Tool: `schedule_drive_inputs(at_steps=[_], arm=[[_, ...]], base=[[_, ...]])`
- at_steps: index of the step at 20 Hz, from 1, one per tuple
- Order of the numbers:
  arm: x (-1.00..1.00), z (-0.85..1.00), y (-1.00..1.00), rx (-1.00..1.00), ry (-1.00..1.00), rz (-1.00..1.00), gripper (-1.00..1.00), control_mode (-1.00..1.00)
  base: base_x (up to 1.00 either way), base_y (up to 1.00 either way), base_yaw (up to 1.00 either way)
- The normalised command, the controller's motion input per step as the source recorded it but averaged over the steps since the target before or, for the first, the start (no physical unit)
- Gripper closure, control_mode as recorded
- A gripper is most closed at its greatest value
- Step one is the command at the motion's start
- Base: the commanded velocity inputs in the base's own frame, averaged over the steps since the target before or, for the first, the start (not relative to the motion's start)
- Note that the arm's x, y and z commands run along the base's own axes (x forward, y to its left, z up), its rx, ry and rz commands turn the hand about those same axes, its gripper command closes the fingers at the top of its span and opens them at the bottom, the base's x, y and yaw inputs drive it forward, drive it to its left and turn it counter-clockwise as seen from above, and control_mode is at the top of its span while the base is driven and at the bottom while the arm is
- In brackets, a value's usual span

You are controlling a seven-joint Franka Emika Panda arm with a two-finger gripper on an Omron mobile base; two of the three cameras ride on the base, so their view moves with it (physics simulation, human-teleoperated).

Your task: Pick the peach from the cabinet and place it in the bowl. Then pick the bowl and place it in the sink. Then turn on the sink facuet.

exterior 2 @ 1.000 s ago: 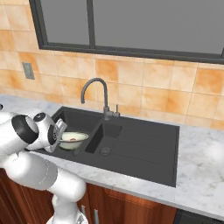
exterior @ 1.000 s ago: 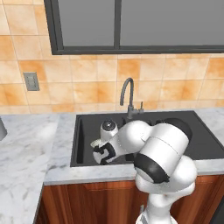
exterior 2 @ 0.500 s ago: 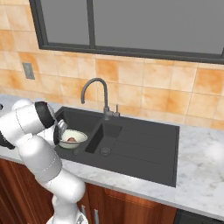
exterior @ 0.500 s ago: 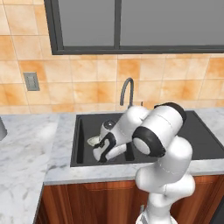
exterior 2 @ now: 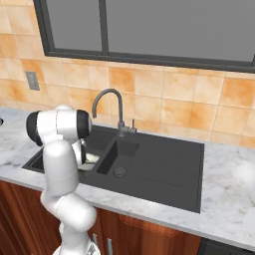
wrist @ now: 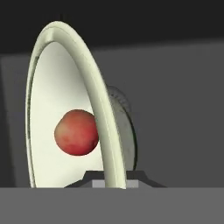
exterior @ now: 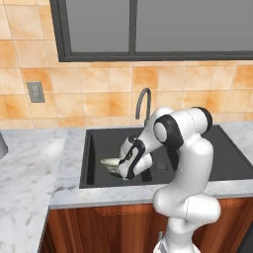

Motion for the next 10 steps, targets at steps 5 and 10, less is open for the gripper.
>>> schedule_drive_inputs(at_steps=[5, 10], arm=[[0.21, -0.29, 0.16, 0.00, 0.00, -0.04, 1.00, -1.00], [0.03, -0.41, 0.33, 0.00, 0.00, -0.03, 1.00, -1.00]], base=[[0.00, 0.00, 0.00], [0.00, 0.00, 0.00]])
